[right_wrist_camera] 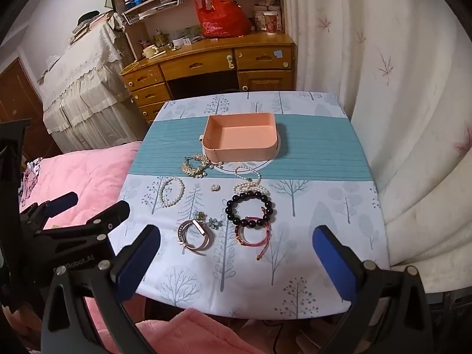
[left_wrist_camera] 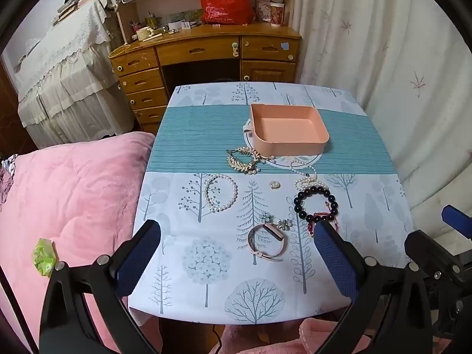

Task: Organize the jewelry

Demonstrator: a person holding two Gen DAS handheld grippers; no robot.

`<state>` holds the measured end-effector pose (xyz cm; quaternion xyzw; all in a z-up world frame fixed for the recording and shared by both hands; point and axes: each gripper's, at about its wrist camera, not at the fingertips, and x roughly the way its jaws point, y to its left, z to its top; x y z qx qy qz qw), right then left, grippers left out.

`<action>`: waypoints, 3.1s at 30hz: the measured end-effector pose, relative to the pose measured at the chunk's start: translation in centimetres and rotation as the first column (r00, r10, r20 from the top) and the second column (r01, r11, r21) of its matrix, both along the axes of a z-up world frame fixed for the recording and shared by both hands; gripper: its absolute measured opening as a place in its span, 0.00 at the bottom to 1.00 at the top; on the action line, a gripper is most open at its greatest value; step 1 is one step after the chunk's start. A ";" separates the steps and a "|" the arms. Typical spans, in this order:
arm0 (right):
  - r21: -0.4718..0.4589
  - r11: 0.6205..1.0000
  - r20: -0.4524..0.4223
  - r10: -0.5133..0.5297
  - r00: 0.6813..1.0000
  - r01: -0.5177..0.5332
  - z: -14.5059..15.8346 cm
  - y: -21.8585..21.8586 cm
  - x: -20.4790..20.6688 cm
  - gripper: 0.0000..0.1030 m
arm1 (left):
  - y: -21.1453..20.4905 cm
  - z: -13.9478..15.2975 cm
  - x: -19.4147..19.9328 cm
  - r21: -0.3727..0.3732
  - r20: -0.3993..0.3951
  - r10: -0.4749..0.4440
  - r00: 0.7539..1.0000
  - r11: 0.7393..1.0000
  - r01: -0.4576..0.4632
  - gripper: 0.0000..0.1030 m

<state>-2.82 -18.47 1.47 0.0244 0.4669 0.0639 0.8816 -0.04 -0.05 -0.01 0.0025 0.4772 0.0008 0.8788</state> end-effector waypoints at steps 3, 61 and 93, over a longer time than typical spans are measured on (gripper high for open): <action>0.006 1.000 0.003 -0.003 1.000 0.003 0.1 0.1 -0.3 1.00 | 0.1 0.0 0.4 -0.022 -0.029 -0.023 0.999 0.999 0.023 1.00; -0.011 0.999 -0.039 -0.045 0.998 0.044 -0.9 0.5 -0.3 1.00 | -1.3 0.6 0.1 0.013 0.010 -0.114 0.993 0.993 0.114 0.99; -0.130 0.990 -0.019 -0.065 0.998 0.062 -7.3 2.3 -3.5 1.00 | 1.3 -9.3 -2.9 -0.084 -0.117 -0.235 0.965 0.970 0.226 0.99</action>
